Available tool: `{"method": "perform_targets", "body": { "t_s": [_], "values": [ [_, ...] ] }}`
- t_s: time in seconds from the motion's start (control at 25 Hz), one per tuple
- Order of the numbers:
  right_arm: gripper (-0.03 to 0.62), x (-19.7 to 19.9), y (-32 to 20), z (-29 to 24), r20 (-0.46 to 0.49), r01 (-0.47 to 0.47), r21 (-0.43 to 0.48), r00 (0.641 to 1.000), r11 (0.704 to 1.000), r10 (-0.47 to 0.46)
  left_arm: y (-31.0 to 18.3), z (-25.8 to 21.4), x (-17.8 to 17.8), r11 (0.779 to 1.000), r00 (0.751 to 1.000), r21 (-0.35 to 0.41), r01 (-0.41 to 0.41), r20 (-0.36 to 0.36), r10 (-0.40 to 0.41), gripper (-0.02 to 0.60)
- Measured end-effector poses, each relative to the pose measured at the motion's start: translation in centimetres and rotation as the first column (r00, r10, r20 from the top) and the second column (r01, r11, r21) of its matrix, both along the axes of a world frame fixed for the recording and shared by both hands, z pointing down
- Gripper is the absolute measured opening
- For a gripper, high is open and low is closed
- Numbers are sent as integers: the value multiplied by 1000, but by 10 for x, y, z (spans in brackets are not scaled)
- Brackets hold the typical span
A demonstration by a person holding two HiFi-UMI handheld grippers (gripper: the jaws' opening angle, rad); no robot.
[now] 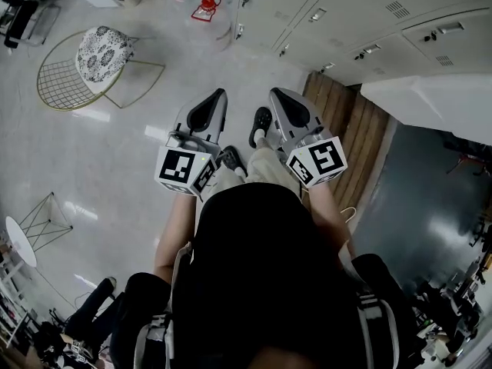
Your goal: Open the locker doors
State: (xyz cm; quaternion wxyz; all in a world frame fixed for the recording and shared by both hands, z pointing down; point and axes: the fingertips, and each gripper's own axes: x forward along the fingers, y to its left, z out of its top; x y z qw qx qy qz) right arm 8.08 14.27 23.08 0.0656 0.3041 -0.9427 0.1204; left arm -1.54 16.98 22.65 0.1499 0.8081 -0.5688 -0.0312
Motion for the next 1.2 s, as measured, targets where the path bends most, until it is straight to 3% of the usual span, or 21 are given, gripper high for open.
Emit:
{"method": "perform_targets", "body": {
  "t_s": [0.36, 0.52, 0.8, 1.2],
  "values": [
    [5, -10, -61, 35, -18, 91, -38, 996, 995, -92, -50, 25, 3, 998, 999, -39, 51, 20, -50, 15],
    [5, -18, -104, 59, -36, 119, -53, 992, 991, -121, -89, 44, 0, 991, 996, -103, 88, 5, -88, 15],
    [5, -34, -189, 107, -41, 174, -100, 983, 980, -179, -173, 85, -6, 983, 993, -140, 115, 16, -114, 15],
    [4, -47, -237, 182, -61, 214, -136, 973, 967, -224, -218, 152, -26, 971, 986, -170, 165, 39, -161, 15]
  ]
}}
